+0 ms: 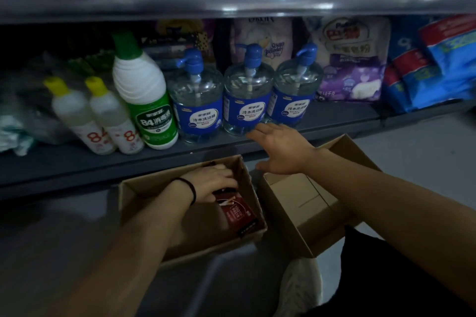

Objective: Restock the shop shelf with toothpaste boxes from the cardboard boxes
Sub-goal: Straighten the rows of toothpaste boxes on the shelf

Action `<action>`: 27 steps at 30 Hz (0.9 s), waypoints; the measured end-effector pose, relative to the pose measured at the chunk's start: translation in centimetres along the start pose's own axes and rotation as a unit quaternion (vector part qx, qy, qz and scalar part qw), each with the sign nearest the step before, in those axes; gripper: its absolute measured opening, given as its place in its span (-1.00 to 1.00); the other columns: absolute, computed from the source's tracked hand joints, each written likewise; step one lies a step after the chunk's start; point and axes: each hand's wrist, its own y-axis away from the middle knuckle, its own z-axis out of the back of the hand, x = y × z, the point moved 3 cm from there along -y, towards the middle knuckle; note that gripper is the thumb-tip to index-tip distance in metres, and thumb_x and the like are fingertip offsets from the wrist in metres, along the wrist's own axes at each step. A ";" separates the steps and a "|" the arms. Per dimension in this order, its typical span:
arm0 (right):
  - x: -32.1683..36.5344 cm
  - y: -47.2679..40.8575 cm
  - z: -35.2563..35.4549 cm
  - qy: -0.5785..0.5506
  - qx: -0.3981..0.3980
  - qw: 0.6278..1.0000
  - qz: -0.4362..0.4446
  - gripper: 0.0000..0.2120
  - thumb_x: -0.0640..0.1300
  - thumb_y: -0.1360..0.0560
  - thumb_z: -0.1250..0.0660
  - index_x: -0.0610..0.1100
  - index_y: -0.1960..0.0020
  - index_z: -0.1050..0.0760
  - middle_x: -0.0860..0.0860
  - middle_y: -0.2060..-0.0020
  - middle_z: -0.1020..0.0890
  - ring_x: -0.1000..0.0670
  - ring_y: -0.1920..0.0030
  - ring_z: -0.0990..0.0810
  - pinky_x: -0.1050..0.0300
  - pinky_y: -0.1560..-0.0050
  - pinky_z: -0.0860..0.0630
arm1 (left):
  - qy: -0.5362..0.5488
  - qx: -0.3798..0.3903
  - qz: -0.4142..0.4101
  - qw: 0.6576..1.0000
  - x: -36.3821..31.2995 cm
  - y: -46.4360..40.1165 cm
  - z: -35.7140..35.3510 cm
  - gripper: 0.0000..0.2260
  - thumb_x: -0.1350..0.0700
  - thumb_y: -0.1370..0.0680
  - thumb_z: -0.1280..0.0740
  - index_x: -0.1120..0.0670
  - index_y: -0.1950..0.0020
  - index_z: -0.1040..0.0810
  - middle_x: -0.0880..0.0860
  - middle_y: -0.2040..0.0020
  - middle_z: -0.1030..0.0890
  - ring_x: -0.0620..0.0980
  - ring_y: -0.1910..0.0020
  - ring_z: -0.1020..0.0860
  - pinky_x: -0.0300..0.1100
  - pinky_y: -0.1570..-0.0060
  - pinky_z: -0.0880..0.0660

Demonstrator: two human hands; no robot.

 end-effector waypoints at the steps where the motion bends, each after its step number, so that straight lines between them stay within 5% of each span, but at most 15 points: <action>1: 0.3 0.2 0.8 0.006 -0.006 1.000 0.002 -0.30 0.17 -0.40 -0.40 -0.05 -0.43 -0.27 -0.01 -0.29 -0.42 -0.04 -0.28 -0.41 0.00 -0.27 -0.39 | -0.002 -0.008 0.008 1.000 -0.1 1.0 0.9 -0.50 0.17 -0.48 -0.35 -0.03 -0.39 -0.35 0.00 -0.30 -0.37 -0.01 -0.30 -0.28 -0.17 -0.21 -0.27; 12: 5.6 1.8 10.2 0.044 -0.067 0.996 0.044 -0.31 0.17 -0.39 -0.40 -0.05 -0.43 -0.29 0.00 -0.26 -0.44 -0.04 -0.24 -0.44 0.05 -0.22 -0.40 | -0.051 -0.089 0.128 0.986 -1.4 14.1 9.9 -0.52 0.12 -0.45 -0.38 -0.02 -0.36 -0.38 0.02 -0.25 -0.38 0.01 -0.23 -0.35 -0.13 -0.17 -0.34; 21: 12.5 -0.5 18.1 0.063 -0.124 0.984 0.112 -0.34 0.18 -0.42 -0.36 -0.06 -0.43 -0.30 -0.01 -0.23 -0.45 -0.06 -0.22 -0.45 0.05 -0.16 -0.38 | -0.105 -0.159 0.279 0.941 -0.7 25.7 15.6 -0.48 -0.01 -0.39 -0.41 -0.05 -0.33 -0.38 0.05 -0.18 -0.37 0.07 -0.19 -0.35 0.03 -0.08 -0.44; 27: 15.8 -2.8 23.1 0.061 -0.152 0.975 0.150 -0.36 0.18 -0.42 -0.36 -0.06 -0.40 -0.33 -0.02 -0.22 -0.47 -0.07 -0.18 -0.48 0.10 -0.06 -0.39 | -0.137 -0.197 0.331 0.913 0.1 31.2 19.4 -0.49 -0.05 -0.42 -0.40 -0.06 -0.35 -0.36 0.02 -0.15 -0.38 0.03 -0.14 -0.36 -0.12 0.03 -0.42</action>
